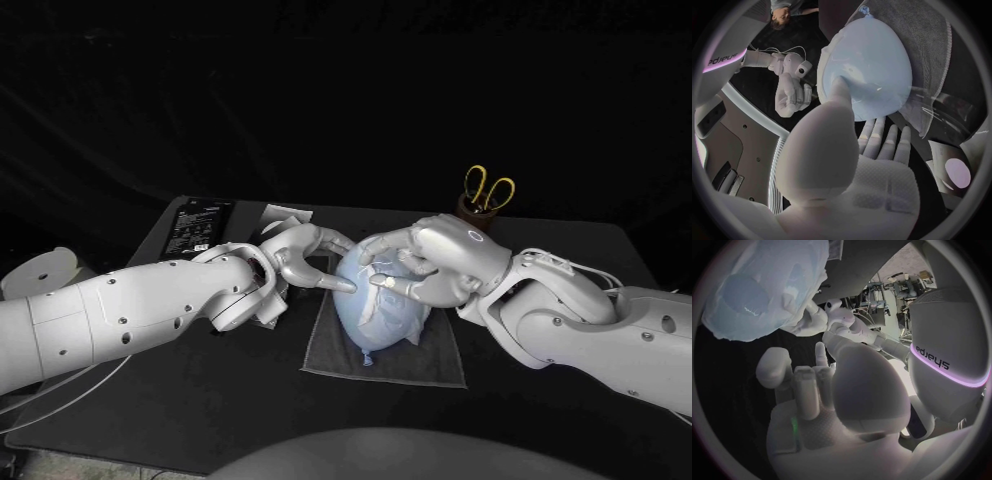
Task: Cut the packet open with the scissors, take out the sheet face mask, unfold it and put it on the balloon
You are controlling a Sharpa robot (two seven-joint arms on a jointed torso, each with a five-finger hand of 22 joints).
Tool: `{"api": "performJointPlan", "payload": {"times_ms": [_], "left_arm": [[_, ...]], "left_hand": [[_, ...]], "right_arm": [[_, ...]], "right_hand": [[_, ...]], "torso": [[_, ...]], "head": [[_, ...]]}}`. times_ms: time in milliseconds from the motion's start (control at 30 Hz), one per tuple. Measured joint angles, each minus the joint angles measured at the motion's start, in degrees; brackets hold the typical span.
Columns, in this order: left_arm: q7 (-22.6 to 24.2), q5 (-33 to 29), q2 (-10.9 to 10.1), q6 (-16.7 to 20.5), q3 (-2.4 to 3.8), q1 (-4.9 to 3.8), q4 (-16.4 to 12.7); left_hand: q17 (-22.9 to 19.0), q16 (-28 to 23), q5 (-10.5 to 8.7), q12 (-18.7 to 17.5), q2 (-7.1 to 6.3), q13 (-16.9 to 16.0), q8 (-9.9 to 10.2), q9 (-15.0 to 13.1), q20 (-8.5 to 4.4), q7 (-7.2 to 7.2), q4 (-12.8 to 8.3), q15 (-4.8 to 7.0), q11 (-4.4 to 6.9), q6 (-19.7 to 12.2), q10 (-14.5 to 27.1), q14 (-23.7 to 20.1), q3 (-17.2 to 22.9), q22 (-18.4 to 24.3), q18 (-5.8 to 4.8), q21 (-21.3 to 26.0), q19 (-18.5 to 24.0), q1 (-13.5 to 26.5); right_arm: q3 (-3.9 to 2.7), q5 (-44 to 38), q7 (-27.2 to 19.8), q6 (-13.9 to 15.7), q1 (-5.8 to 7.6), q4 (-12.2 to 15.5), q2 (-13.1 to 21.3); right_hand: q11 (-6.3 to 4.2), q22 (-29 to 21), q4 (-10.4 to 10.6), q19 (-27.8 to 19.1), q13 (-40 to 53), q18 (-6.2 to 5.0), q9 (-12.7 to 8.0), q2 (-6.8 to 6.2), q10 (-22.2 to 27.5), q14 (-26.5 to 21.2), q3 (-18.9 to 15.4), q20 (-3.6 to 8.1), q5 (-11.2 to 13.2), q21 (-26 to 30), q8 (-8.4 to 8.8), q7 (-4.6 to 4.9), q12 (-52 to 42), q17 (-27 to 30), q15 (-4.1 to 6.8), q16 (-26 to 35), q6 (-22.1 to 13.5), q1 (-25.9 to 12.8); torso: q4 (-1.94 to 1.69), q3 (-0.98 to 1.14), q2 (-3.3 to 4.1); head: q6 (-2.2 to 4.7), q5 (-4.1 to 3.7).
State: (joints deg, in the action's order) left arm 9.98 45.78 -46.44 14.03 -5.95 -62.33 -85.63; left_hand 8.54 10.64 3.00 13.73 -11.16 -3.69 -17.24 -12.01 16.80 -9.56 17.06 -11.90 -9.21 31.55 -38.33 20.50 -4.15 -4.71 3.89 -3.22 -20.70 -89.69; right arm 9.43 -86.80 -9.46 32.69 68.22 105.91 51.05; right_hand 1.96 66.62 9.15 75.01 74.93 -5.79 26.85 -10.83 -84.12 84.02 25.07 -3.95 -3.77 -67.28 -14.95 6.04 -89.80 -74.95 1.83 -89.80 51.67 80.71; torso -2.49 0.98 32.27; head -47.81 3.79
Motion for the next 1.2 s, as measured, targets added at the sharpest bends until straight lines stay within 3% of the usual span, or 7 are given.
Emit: {"api": "performJointPlan", "payload": {"times_ms": [267, 433, 800, 1200], "left_arm": [[0.4, -0.9, 0.6, 0.0, 0.00, 0.00, 0.1], [0.4, -1.2, 1.0, 0.0, 0.00, -0.01, 0.3], [0.3, -1.7, 1.9, 0.1, 0.03, -0.03, 0.9], [0.2, -2.2, 2.5, 0.1, 0.04, -0.05, 1.5]], "left_hand": [[-0.3, -0.4, 0.00, -0.9, -0.61, 0.1, 0.4, 0.3, 0.20, -0.01, 0.1, 0.00, -0.22, 0.0, -0.2, 0.0, -0.4, 0.1, -0.01, 0.0, -0.2, 0.6], [-0.5, -0.7, 0.00, -1.4, -0.91, 0.1, 0.6, 0.4, -0.01, -0.02, 0.1, 0.00, -0.62, 0.0, -0.6, 0.0, -0.7, 0.2, -0.01, 0.0, -0.4, 0.9], [-0.6, -1.2, 0.00, -1.9, -0.91, 0.1, 1.0, 0.5, -0.01, 0.13, -0.1, 0.13, -1.16, -0.1, -1.1, 0.1, -0.6, 0.3, -0.01, 0.2, -0.4, 0.9], [-0.8, -1.4, 0.00, -2.2, -0.92, 0.1, 1.1, 0.6, -0.01, 0.13, 0.1, 0.13, -1.66, -0.2, -1.6, 0.1, 0.1, 0.4, 0.00, 0.2, -0.4, 0.9]], "right_arm": [[-0.02, -7.2, 4.2, -11.1, 0.70, 0.6, -1.1], [-0.01, -11.1, 7.3, -15.4, 0.85, 0.6, -2.2], [0.01, -16.0, 11.8, -19.0, 0.91, -0.7, -3.9], [0.11, -18.1, 14.4, -20.2, 0.87, -1.3, -4.7]], "right_hand": [[-0.63, 1.6, -0.6, 0.8, 0.0, 0.05, -1.3, -0.96, 0.2, -0.2, -0.1, 0.25, 0.3, -1.3, 1.68, -0.19, 0.0, 0.0, 0.22, 0.0, -0.2, -1.0], [-1.14, 1.7, -0.9, 1.0, 0.0, 0.07, -1.5, -1.01, 0.1, 0.0, -0.4, 0.46, 0.3, -1.3, 2.12, -0.40, 0.0, 0.0, 0.47, 0.2, -0.4, -1.0], [-1.15, 2.4, -1.2, 1.4, 0.0, 0.10, -1.8, -0.99, 0.1, 0.0, -0.1, 0.46, 0.3, -2.0, 2.34, -0.67, 0.1, 0.0, 0.47, 0.0, -0.2, -1.0], [-0.76, 2.9, -2.5, 1.9, 0.0, 0.12, -2.5, 0.75, 0.1, 0.0, 1.3, 0.45, 0.6, -2.0, 2.38, -0.22, 0.0, 0.0, 0.44, 0.0, 5.2, -2.0]], "torso": [[-0.13, -0.03, 0.01], [-0.16, -0.04, 0.06], [-0.15, -0.05, 0.07], [-0.10, -0.04, 0.07]], "head": [[-0.53, 0.19], [-1.03, 0.34], [-1.63, 0.73], [-1.87, 0.51]]}}
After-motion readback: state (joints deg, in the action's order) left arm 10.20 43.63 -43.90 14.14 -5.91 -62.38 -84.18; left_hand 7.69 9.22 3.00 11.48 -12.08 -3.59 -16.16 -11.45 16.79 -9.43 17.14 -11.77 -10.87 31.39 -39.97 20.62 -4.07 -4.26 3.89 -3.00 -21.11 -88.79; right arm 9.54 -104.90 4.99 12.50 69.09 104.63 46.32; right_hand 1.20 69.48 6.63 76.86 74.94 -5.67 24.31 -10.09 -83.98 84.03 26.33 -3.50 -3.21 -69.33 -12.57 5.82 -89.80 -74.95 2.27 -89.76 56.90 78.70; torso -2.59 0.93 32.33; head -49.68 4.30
